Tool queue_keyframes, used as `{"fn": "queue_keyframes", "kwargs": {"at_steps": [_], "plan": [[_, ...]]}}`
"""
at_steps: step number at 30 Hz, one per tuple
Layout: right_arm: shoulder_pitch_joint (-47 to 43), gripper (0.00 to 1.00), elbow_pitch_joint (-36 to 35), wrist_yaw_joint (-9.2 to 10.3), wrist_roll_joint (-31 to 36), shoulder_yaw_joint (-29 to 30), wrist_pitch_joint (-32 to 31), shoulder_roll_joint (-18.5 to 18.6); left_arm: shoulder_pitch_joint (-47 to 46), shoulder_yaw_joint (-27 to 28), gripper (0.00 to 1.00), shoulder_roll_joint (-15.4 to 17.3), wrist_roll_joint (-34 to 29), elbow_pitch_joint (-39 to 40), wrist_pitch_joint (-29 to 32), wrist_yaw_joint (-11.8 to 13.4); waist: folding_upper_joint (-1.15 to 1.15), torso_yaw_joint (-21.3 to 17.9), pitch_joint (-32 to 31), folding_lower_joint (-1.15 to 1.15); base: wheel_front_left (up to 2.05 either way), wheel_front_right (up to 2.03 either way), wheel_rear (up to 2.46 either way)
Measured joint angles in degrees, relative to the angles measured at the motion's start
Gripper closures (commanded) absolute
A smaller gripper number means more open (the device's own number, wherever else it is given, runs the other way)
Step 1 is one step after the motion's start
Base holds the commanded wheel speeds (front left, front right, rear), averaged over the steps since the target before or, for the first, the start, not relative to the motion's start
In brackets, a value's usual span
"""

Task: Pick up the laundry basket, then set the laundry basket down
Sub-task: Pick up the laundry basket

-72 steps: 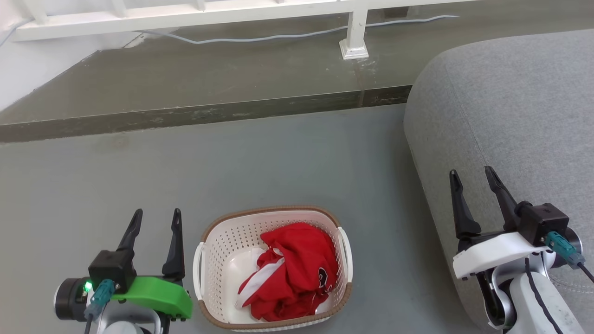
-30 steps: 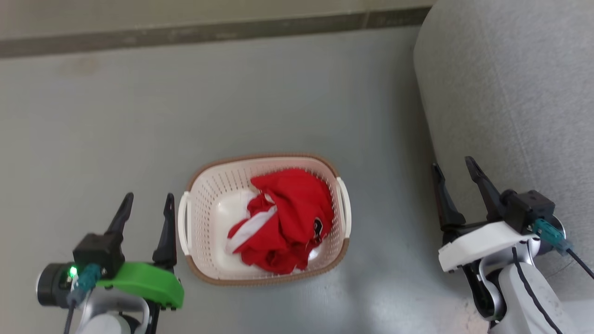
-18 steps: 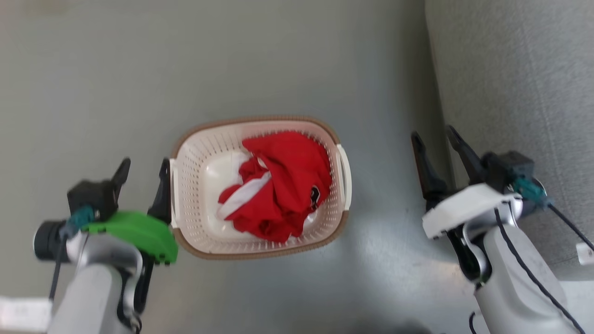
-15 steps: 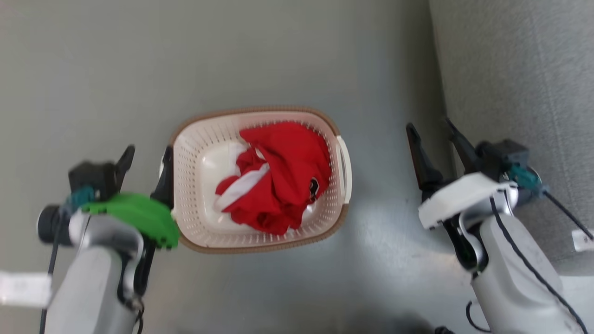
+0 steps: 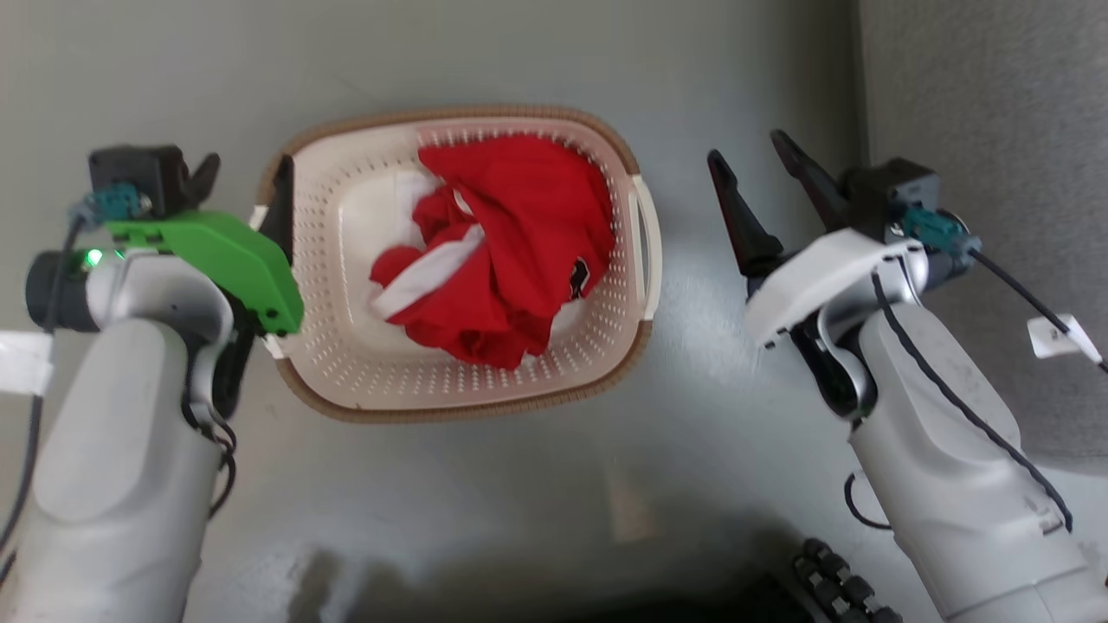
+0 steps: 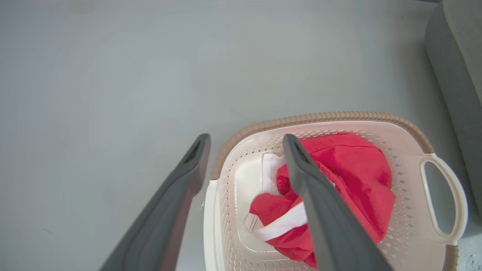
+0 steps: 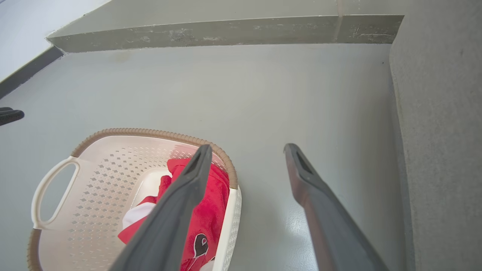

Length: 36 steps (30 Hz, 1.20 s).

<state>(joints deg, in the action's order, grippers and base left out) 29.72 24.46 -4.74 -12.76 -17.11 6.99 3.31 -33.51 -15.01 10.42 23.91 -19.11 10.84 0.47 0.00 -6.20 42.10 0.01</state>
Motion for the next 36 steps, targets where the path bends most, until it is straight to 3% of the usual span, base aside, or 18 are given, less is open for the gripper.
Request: {"fn": "queue_keyframes", "kwargs": {"at_steps": [12, 23, 36], "plan": [[4.46, 0.0, 6.97, -0.79, -3.79, -7.49, 2.01, 0.11, -3.8, -0.03, 0.0, 0.75, -0.14, -10.34, 0.16, -1.72, 0.0, -0.46, 7.06, 0.0, 0.0, 0.0, 0.0], [7.28, 0.0, 13.63, -1.0, -6.47, -12.06, 2.42, 0.18, -6.06, -0.14, 0.0, 0.66, 0.13, -18.95, 0.2, -3.5, 0.0, -0.34, 8.62, 0.0, 0.0, 0.0, 0.0], [12.46, 0.0, 19.82, -1.22, -11.74, -16.11, -1.78, 0.22, -11.52, -0.46, 0.0, -1.43, 1.74, -26.55, 0.3, -5.54, 0.0, 0.23, 10.09, -0.01, 0.0, 0.0, 0.0]]}}
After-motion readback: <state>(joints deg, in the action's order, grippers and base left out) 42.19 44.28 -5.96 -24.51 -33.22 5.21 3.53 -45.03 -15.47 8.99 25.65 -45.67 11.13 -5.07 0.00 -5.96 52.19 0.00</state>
